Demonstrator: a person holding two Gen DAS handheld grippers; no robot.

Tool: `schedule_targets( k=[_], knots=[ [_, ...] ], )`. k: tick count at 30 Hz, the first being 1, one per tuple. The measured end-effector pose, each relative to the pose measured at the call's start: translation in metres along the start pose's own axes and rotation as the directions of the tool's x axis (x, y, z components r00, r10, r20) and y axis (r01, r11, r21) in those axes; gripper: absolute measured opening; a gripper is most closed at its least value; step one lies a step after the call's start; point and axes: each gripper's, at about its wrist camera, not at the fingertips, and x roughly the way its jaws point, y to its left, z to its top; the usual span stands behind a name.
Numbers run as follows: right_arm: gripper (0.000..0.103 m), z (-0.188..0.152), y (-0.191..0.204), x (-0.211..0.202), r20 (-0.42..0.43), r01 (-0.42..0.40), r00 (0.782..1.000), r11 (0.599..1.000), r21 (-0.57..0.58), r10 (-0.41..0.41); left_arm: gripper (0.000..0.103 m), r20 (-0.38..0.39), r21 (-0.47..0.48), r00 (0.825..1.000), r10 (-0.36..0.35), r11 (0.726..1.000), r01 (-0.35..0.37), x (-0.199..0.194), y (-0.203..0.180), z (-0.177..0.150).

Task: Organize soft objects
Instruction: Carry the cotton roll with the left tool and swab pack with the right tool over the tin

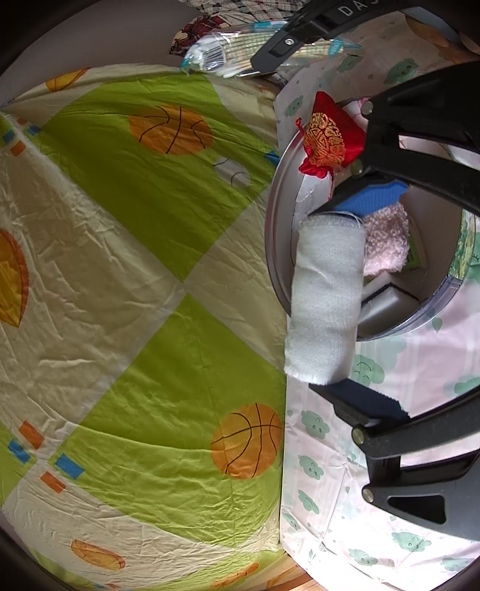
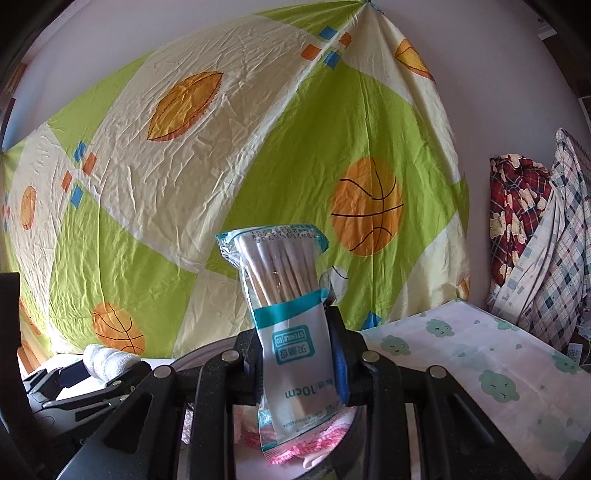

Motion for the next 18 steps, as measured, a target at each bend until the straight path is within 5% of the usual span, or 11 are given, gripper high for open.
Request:
schedule_targets(
  k=[18],
  knots=[
    [0.031, -0.006, -0.052, -0.038, -0.016, 0.101, 0.995, 0.993, -0.061, -0.102, 0.080, -0.021, 0.028, 0.994, -0.105, 0.994, 0.106, -0.024, -0.061, -0.009]
  ],
)
